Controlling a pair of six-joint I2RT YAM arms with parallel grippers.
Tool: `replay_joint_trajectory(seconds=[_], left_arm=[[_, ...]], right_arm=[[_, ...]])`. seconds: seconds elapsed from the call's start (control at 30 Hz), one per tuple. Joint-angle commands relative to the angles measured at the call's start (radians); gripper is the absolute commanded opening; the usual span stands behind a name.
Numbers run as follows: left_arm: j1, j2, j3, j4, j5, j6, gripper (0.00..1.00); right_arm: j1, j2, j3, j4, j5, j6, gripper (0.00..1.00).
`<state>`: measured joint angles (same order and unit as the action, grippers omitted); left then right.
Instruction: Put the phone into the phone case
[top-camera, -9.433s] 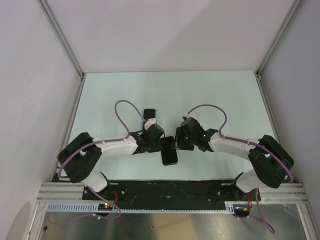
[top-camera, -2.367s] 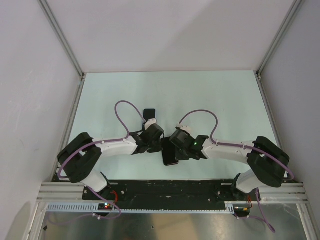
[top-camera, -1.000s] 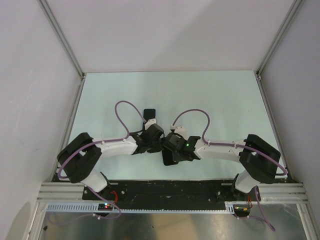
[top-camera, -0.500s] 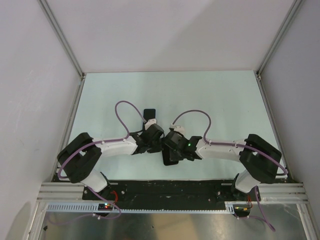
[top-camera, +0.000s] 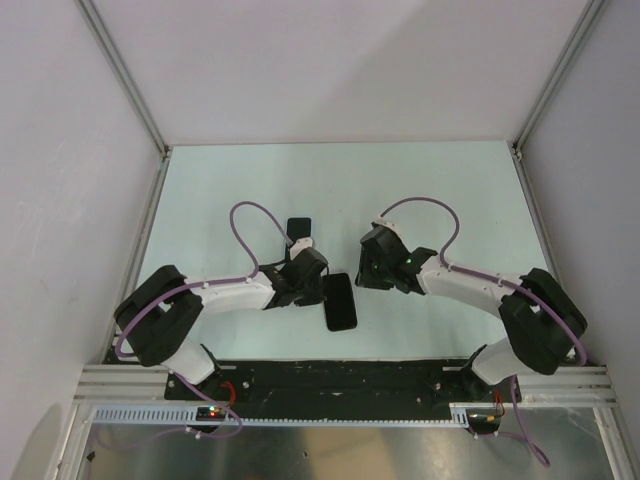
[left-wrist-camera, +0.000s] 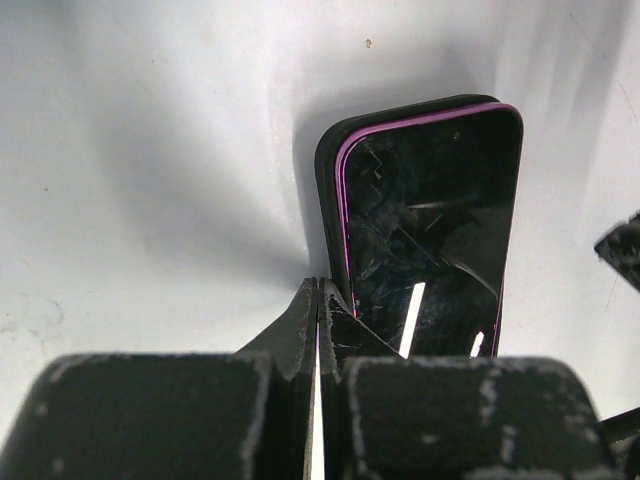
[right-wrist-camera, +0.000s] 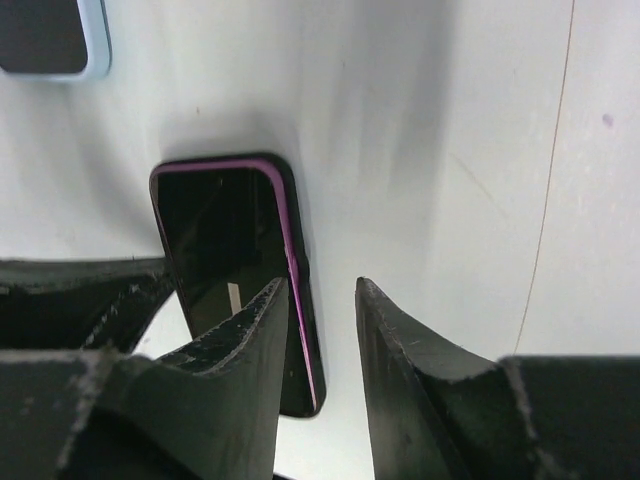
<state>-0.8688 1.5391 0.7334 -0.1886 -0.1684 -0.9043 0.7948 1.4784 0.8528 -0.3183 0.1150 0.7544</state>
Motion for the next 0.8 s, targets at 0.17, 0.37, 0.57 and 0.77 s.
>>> replay_joint_trajectory(seconds=[0.17, 0.37, 0.57, 0.77], left_arm=[[0.008, -0.022, 0.021, 0.033, 0.021, 0.03, 0.0], [0.008, -0.018, 0.03, 0.029, 0.022, 0.031, 0.0], [0.009, -0.025, 0.032, 0.027, 0.021, 0.033, 0.0], [0.01, -0.023, 0.038, 0.024, 0.021, 0.036, 0.0]], right_arm=[[-0.034, 0.161, 0.1, 0.139, -0.094, -0.064, 0.38], [-0.035, 0.243, 0.134, 0.151, -0.103, -0.068, 0.39], [-0.031, 0.271, 0.147, 0.139, -0.094, -0.072, 0.37], [-0.025, 0.274, 0.153, 0.117, -0.069, -0.075, 0.32]])
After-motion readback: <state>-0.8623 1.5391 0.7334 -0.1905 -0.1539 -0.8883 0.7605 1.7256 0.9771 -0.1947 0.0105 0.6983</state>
